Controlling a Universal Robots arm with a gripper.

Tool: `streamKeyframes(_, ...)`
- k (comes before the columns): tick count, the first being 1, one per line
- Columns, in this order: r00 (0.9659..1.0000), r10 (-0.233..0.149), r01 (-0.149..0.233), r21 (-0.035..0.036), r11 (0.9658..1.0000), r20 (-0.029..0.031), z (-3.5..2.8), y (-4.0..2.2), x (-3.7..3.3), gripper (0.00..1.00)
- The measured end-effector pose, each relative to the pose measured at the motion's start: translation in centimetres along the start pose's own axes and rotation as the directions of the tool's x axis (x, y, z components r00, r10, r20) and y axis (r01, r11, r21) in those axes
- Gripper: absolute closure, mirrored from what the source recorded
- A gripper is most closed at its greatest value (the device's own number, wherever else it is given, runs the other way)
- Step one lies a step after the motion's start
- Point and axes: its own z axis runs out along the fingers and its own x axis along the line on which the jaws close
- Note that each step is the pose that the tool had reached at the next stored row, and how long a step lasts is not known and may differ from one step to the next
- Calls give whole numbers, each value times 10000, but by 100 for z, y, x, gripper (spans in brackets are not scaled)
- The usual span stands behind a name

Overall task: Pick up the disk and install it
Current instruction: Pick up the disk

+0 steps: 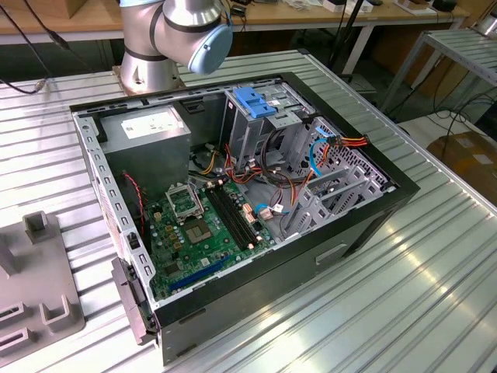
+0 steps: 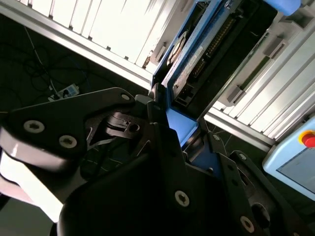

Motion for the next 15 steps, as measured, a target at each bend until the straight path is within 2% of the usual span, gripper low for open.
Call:
streamKeyframes(6, 10000, 1, -1, -15, 10000, 44, -119, -1, -2, 63)
streamKeyframes(10, 10000, 2, -1, -32, 10000, 80, -248, -3, -4, 63)
streamKeyframes(15, 9999, 2, -2, -41, 10000, 105, -344, -4, -6, 63)
